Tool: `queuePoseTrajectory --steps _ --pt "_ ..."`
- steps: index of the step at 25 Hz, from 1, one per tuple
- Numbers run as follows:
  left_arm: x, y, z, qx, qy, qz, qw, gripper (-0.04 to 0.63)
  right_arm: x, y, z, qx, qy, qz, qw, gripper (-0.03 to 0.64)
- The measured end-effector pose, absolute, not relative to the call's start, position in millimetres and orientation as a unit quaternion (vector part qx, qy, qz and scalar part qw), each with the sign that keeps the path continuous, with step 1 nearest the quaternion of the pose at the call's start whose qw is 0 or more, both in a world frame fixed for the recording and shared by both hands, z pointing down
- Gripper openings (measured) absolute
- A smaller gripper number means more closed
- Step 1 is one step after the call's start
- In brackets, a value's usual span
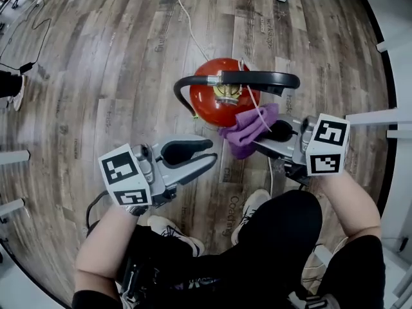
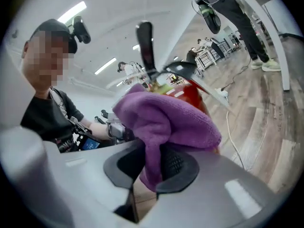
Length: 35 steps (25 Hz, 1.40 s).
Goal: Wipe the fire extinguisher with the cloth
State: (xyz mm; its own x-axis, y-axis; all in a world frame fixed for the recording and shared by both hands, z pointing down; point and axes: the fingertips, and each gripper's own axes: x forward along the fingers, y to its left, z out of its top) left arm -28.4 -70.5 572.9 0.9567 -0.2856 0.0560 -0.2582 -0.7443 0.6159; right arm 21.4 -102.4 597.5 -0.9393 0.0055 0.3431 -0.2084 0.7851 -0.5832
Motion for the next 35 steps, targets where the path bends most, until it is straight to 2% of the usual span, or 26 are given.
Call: queuePoseTrajectory --steps 2,5,9,11,15,18,20,22,24,29,35 --pt "-30.4 -73.9 563.0 0.928 -0.150 -0.047 0.338 0.112 14.8 -94.7 569.7 0.043 -0.937 0.314 0.144 0.064" --pt "-33.5 -77.1 551.7 0.921 -0.157 -0.073 0.348 0.175 1.3 -80.1 541.5 0.019 -0.945 0.299 0.128 0.064" --pt "-33.0 -74.2 540.7 0.914 -0.152 -0.101 0.361 0.249 -17.4 -57.5 536.9 -0.006 -0.950 0.271 0.155 0.066" --pt "-30.7 -71.5 539.1 0.914 -0.147 -0.102 0.363 0.258 -25.7 -46.1 535.1 -0.022 -0.954 0.243 0.173 0.066" --pt "-29.9 -67.5 526.6 0.909 -0.110 -0.131 0.380 0.255 -32.7 -37.7 528.3 -0.042 -0.946 0.274 0.169 0.064" --pt "-27.4 -63.7 513.7 0.905 -0.072 -0.149 0.392 0.255 -39.9 -23.2 528.0 -0.050 -0.949 0.240 0.199 0.066" --pt "-27.0 -61.5 507.5 0.903 -0.052 -0.154 0.398 0.214 -46.0 -16.5 525.8 -0.048 -0.952 0.214 0.212 0.066" --pt "-28.1 -61.5 503.1 0.905 -0.046 -0.159 0.393 0.113 -50.9 -15.3 523.0 -0.041 -0.954 0.212 0.209 0.069" --pt "-31.2 -63.9 496.9 0.908 -0.049 -0.168 0.382 0.081 -52.5 -18.5 517.8 -0.026 -0.955 0.225 0.193 0.075" --pt "-70.0 -94.7 479.9 0.892 -0.127 -0.247 0.357 0.074 -29.8 -47.6 490.0 0.064 -0.954 0.256 0.140 0.114" --pt "-104.9 -120.1 524.9 0.799 -0.285 -0.370 0.379 0.075 31.6 -105.4 442.9 0.237 -0.931 0.275 -0.048 0.020"
